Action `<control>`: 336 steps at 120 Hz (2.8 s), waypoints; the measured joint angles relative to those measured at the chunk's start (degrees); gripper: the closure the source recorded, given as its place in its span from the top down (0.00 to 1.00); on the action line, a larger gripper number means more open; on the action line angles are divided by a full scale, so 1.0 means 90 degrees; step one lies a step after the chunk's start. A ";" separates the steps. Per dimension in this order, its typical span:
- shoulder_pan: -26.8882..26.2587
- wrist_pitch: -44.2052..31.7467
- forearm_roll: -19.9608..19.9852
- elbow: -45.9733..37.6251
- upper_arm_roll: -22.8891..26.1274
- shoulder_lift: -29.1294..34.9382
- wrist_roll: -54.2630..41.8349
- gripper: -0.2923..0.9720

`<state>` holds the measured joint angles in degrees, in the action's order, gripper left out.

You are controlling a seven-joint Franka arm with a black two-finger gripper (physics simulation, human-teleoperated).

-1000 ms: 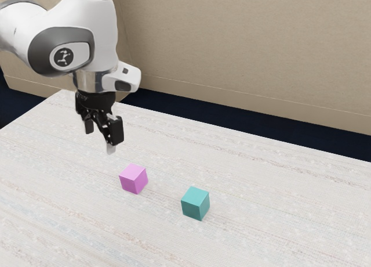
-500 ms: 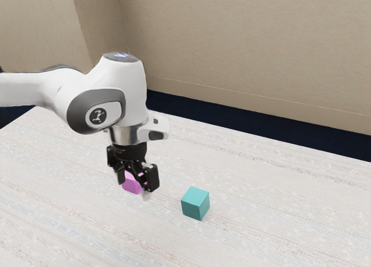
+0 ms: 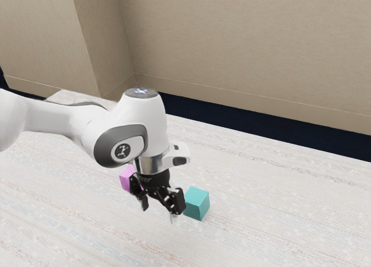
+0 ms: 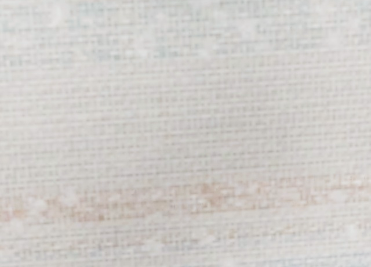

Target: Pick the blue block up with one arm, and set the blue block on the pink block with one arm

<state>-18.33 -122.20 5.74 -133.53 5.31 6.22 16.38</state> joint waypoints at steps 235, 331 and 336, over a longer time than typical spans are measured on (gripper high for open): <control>0.0288 -0.0268 -0.0552 0.2837 -0.0084 -0.3428 0.0703 0.48; 0.1306 0.0579 -0.1152 0.2600 -0.0109 -0.2122 0.0686 0.47; 0.1418 0.0602 -0.1171 0.2608 -0.0109 -0.2125 0.0644 0.47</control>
<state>-5.57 -116.78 -4.79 -110.06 4.33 -12.90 22.18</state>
